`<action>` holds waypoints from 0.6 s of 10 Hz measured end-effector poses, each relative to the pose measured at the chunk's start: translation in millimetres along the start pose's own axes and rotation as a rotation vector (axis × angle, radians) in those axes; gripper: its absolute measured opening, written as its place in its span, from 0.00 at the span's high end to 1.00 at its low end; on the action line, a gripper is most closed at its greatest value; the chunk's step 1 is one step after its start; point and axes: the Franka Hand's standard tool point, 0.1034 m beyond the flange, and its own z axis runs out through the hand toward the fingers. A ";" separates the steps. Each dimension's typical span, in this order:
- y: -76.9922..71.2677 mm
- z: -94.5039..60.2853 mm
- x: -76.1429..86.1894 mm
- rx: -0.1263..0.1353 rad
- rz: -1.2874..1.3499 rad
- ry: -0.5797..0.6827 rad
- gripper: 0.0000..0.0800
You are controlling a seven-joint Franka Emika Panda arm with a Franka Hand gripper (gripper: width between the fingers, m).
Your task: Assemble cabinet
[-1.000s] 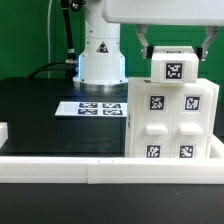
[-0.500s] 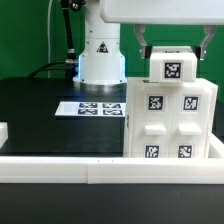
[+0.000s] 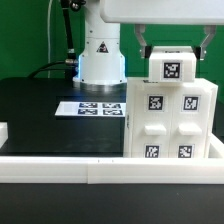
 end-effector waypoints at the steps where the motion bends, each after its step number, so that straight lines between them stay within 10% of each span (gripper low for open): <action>1: -0.1 0.1 0.0 0.000 0.059 0.000 0.30; 6: -6.8 1.2 1.8 0.016 0.456 0.030 0.30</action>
Offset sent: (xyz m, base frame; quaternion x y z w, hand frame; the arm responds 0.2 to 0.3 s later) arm -0.0103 -0.0022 -0.0086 -0.0078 0.0258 0.2611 0.9649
